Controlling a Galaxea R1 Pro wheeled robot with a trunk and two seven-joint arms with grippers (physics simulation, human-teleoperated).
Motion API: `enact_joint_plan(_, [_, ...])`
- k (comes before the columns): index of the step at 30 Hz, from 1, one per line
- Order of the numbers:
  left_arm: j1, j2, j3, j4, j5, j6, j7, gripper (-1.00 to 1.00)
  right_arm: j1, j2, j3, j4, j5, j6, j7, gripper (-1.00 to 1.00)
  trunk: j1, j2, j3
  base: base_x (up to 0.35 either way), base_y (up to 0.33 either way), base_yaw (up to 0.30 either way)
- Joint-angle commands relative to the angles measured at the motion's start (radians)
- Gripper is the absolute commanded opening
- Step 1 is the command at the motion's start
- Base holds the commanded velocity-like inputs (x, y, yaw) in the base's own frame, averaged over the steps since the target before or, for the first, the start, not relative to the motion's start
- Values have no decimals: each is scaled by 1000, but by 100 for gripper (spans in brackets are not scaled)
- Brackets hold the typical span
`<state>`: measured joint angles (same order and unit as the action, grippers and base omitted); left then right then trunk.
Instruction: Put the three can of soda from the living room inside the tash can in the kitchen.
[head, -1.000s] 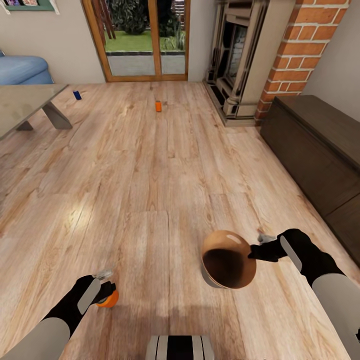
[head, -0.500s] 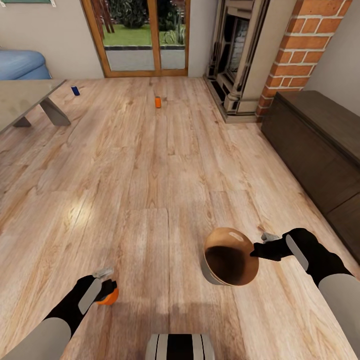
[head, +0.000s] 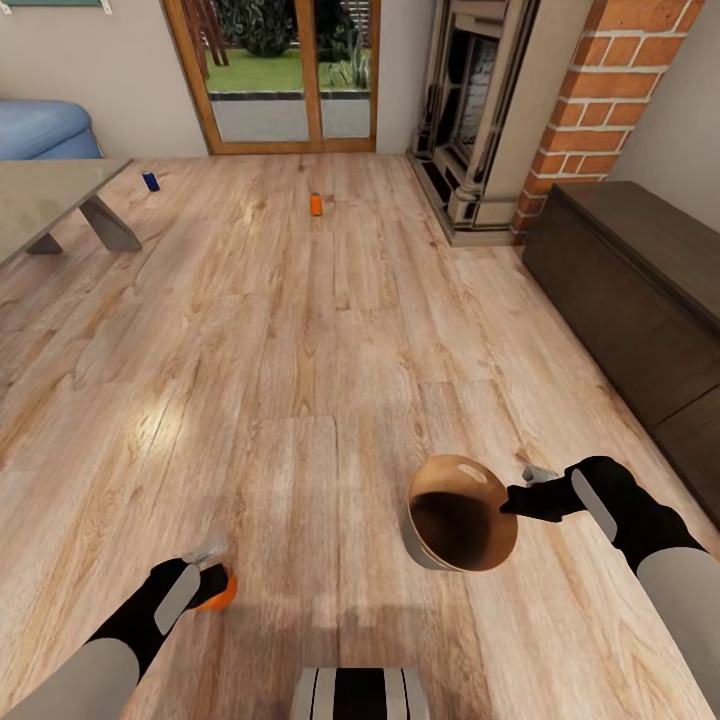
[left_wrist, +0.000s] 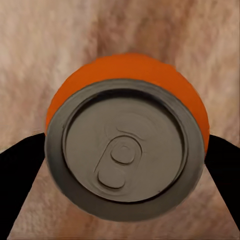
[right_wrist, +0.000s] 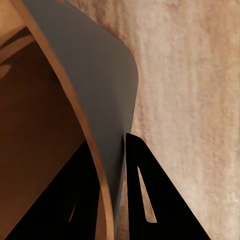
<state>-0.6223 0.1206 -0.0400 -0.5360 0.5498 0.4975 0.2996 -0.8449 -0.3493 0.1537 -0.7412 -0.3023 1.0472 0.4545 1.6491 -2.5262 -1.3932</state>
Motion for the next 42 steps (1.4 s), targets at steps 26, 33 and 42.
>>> enact_joint_plan(26, [11, -11, -1, -37, 1, -12, -21, -100, 1, 43, -5, 12, 37, 0, -20, -100, -1, 1, 19, 0, 0, 0])
enact_joint_plan(33, [87, -16, 0, -283, 4, 77, -13, -100, 1, 44, -4, 12, 38, 0, -20, -100, -5, 3, 46, 0, 0, 0])
enact_joint_plan(42, [184, -105, 4, -788, 11, 332, 17, -100, 0, 46, -3, 26, 41, 0, -21, -100, -9, 5, 81, 0, 0, 0])
